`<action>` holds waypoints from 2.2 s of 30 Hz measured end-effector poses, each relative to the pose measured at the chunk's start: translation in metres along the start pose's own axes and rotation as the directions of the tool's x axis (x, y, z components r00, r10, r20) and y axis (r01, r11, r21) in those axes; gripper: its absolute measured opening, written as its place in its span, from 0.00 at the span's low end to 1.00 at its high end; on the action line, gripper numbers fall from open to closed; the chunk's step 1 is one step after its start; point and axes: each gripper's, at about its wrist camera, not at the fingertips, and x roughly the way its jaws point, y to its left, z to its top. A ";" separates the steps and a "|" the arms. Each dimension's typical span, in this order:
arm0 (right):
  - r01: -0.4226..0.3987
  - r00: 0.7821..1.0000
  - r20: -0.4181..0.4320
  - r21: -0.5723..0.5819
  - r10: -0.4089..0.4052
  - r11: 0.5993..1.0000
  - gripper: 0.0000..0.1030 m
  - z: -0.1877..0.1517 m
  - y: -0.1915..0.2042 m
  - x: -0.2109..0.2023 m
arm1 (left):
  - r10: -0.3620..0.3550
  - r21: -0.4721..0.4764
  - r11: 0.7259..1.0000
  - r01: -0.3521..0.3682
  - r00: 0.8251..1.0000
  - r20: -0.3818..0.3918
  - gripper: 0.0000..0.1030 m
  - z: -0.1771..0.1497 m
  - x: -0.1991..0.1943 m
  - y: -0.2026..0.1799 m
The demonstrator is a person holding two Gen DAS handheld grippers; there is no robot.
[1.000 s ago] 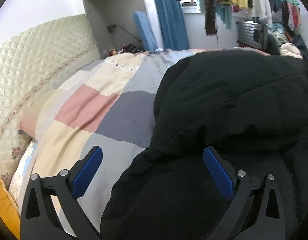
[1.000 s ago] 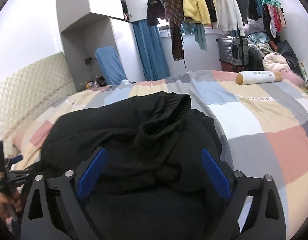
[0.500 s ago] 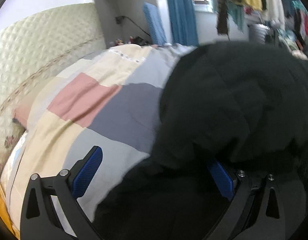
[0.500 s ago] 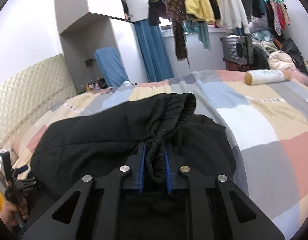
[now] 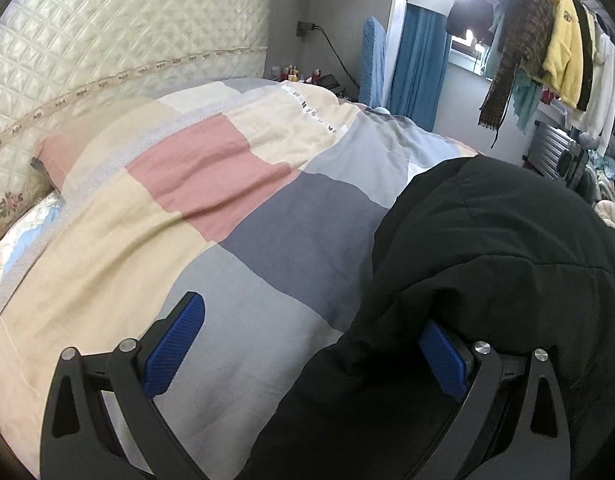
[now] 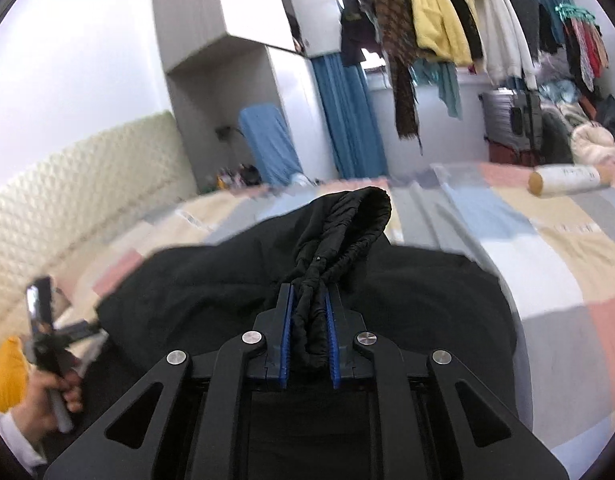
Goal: Fold large clothes
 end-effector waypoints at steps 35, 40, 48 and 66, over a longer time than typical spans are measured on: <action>0.279 0.932 -0.161 -0.255 -0.325 0.926 0.53 -0.058 -0.038 -0.015 | -0.015 0.031 0.999 0.015 1.000 -0.005 0.98 -0.008 -0.004 -0.008; 0.360 0.922 -0.047 -0.255 -0.384 0.897 0.55 -0.050 -0.033 -0.033 | -0.019 0.027 0.999 0.019 1.000 -0.017 0.98 -0.010 0.000 -0.008; 0.331 0.896 -0.188 -0.322 -0.402 0.887 0.70 -0.075 -0.050 0.012 | -0.020 0.035 0.999 0.020 1.000 -0.024 0.98 -0.012 0.002 -0.011; 0.372 0.924 -0.091 -0.008 -0.371 0.928 0.19 -0.056 -0.104 0.001 | -0.013 0.060 0.998 0.013 1.000 -0.007 0.98 -0.015 0.000 -0.016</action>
